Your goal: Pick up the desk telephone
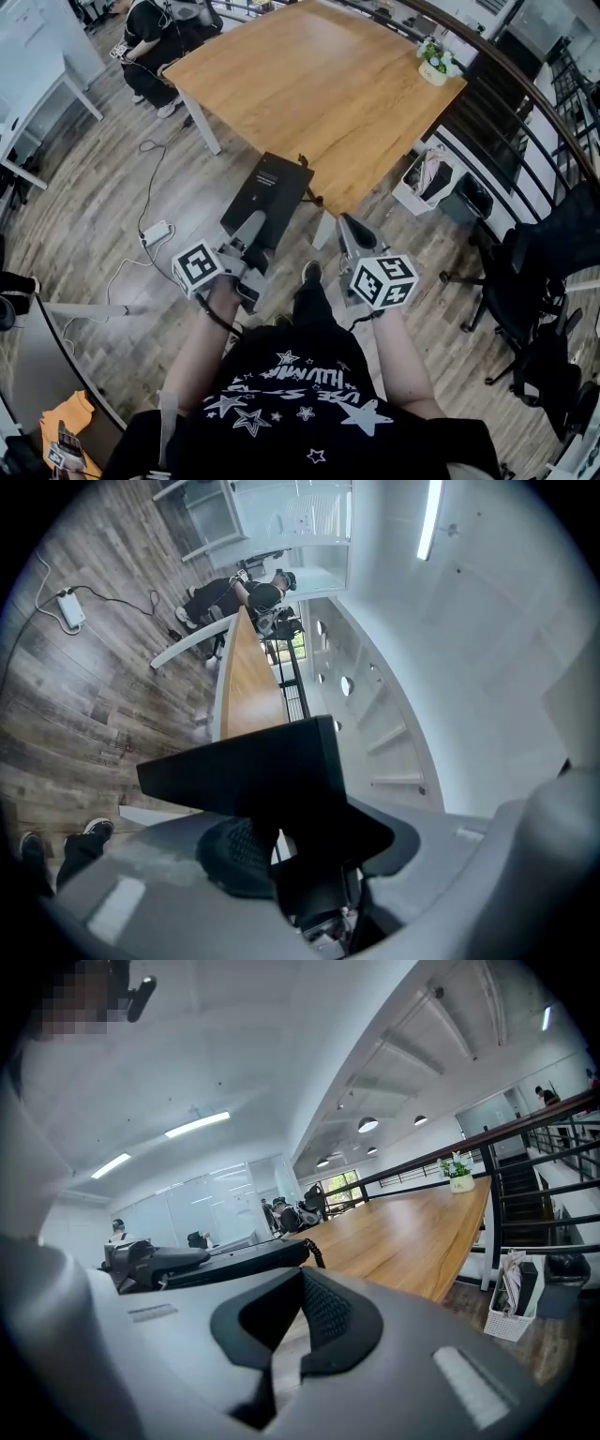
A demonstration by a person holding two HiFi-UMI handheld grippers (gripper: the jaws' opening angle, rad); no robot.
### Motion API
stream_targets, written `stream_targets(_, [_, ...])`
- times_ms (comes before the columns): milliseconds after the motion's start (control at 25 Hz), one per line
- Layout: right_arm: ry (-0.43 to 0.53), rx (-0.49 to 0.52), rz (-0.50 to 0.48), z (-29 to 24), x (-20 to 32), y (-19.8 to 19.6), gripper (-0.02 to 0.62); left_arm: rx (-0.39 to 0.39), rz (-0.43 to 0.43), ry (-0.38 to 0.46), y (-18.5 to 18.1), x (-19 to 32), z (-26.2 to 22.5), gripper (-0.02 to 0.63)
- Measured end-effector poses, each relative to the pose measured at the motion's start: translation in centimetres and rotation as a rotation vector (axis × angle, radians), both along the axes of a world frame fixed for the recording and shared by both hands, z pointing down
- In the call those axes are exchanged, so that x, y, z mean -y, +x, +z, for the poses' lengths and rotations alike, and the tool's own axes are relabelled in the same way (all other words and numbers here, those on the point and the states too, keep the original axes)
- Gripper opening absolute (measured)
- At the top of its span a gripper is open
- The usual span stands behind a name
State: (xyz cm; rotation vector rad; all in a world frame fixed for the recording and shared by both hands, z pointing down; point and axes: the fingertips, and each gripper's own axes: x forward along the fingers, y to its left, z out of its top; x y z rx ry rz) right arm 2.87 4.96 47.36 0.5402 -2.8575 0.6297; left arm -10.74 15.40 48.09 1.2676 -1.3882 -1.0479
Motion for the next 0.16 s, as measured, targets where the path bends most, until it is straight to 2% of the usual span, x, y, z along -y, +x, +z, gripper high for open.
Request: stream_targets(160, [0.01, -0.001, -0.008, -0.2, -1.5, -0.7, -0.002, 0.003, 0.002, -0.011, -0.3, -1.6, -0.1, 0.204])
